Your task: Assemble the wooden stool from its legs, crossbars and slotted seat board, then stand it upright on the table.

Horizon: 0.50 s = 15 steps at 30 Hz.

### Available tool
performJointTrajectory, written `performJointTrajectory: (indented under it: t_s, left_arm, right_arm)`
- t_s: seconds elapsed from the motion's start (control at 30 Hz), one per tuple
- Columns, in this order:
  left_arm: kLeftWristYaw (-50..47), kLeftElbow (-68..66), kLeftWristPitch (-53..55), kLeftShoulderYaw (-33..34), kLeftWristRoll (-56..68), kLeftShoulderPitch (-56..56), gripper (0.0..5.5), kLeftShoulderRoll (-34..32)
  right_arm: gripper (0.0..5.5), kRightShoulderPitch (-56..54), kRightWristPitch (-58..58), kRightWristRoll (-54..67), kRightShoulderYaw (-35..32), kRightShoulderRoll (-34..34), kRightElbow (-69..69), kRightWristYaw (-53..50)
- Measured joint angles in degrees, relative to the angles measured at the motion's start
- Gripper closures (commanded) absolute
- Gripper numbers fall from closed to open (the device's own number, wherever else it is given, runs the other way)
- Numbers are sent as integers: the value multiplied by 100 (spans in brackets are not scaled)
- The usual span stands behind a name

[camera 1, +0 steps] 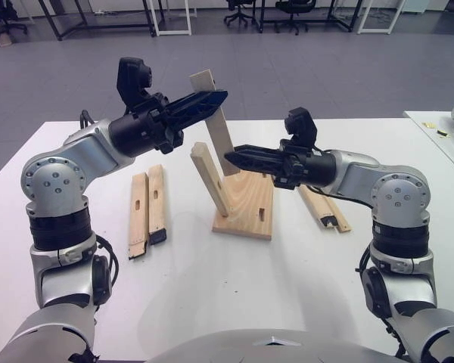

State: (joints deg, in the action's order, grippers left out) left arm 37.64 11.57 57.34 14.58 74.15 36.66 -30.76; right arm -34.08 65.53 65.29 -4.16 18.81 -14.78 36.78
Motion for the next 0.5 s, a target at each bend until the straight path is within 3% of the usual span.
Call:
performJointTrajectory:
  t_s: [0.33, 0.4, 0.5]
  left_arm:
    - [36, -11, -5, 3, -22, 0, 496, -33]
    - [17, -11, -7, 4, -22, 0, 504, -33]
    - [-77, -18, -124, 120, -121, -1, 512, -83]
  right_arm:
    - [507, 36, -171, -27, 86, 0, 27, 21]
    - [446, 36, -194, -33, 95, 0, 49, 18]
    - [399, 49, -246, -122, 0, 37, 244, -168]
